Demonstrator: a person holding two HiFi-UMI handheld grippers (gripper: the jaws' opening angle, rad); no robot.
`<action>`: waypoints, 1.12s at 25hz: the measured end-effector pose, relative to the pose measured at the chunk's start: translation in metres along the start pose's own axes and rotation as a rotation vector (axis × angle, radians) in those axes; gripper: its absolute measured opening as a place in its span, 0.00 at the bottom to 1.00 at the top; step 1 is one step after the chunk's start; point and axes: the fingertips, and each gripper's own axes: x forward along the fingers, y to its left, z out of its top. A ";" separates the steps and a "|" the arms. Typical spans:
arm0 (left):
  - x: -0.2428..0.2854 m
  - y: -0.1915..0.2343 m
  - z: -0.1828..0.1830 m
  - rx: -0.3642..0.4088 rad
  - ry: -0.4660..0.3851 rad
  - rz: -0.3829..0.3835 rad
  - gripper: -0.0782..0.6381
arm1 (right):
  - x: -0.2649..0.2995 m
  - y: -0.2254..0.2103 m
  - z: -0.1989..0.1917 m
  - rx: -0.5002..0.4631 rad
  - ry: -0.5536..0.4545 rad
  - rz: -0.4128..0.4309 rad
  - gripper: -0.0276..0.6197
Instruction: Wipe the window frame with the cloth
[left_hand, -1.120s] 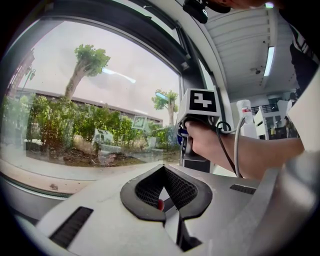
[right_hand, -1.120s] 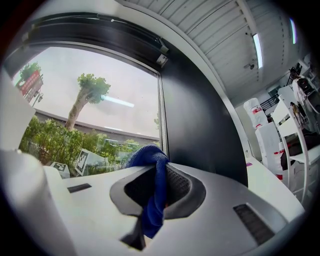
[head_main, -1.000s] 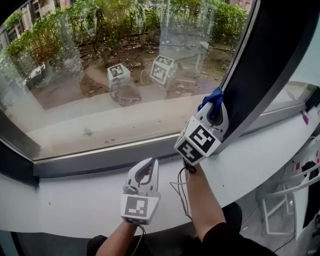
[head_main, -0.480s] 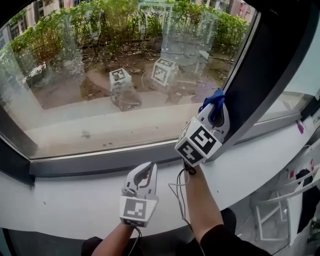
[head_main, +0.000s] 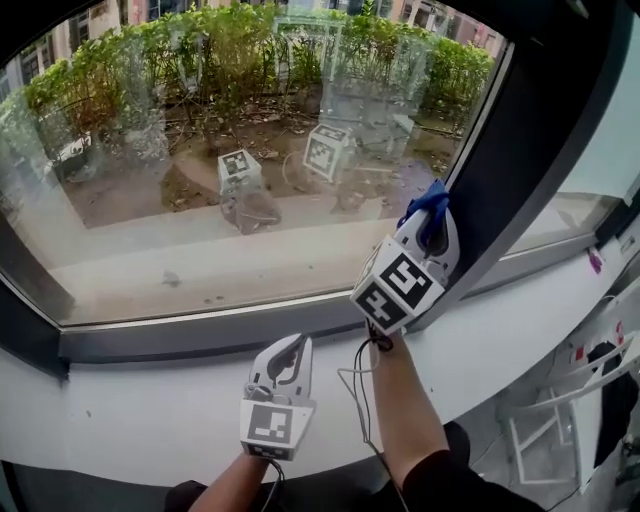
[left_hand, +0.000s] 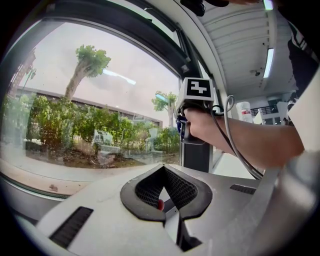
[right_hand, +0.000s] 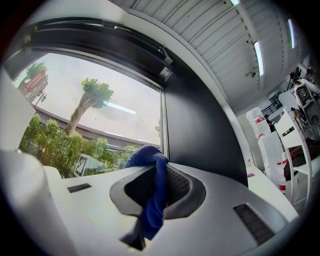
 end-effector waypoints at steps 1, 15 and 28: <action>0.000 0.001 0.000 0.000 -0.002 0.003 0.12 | 0.000 0.001 0.001 0.003 -0.004 0.001 0.08; -0.001 0.001 0.008 -0.005 -0.024 0.004 0.12 | 0.007 0.001 0.028 -0.021 -0.044 0.014 0.08; -0.009 0.005 0.004 -0.049 -0.012 0.009 0.12 | 0.019 -0.004 0.049 0.016 -0.042 -0.018 0.08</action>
